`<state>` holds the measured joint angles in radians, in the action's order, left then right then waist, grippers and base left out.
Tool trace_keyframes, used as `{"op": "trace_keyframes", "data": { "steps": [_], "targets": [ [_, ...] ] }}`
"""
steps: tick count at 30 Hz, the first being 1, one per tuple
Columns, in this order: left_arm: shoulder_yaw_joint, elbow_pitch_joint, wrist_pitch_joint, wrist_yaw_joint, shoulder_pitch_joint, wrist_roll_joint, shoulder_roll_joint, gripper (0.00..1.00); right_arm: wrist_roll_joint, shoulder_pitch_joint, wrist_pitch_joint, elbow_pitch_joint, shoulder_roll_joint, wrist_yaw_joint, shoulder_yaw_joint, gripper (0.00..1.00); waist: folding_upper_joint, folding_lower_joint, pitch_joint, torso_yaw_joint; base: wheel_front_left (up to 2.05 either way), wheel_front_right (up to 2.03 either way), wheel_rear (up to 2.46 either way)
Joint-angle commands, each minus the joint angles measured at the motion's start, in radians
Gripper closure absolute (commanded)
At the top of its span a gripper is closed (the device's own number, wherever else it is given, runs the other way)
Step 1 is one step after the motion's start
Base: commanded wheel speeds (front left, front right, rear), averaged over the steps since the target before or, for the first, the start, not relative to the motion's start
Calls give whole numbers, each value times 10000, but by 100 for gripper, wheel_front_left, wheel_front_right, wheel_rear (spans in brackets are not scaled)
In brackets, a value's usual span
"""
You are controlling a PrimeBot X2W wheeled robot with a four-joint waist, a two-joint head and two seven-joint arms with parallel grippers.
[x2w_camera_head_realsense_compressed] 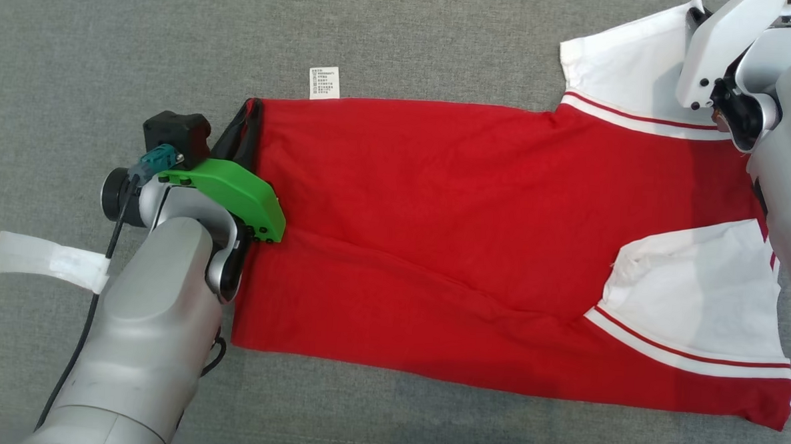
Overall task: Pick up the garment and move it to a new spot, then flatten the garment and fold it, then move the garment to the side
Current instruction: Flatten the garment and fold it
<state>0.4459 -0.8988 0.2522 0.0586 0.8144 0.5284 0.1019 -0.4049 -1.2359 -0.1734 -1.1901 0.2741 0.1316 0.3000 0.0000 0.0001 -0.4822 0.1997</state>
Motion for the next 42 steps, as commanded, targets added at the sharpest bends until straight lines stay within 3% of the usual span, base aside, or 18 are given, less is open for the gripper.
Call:
{"op": "trace_keyframes", "data": {
  "steps": [1,10,23,31,42],
  "targets": [
    [-84,-75,33,49,103,100,102,100,-140,73,168,68,16,-15,82,100,0,-1,149,-152,0,0,0],
    [-266,-517,-14,124,-236,443,322,100,-1318,866,666,1432,301,-15,1001,100,0,-1,856,-713,0,0,0],
    [-322,-432,34,447,-1193,798,772,100,-3766,4121,1419,5452,2021,-14,2376,100,0,-1,2384,-1426,0,0,0],
    [-314,777,-92,576,-2341,1111,1394,100,-4234,6827,1860,7738,2518,-11,1753,100,0,-1,2994,-1689,0,0,0],
    [-851,3075,-382,-293,-4996,1944,1743,100,-3404,10174,1801,9540,1815,-9,199,100,0,-1,3265,-1840,0,0,0]
  ]
}}
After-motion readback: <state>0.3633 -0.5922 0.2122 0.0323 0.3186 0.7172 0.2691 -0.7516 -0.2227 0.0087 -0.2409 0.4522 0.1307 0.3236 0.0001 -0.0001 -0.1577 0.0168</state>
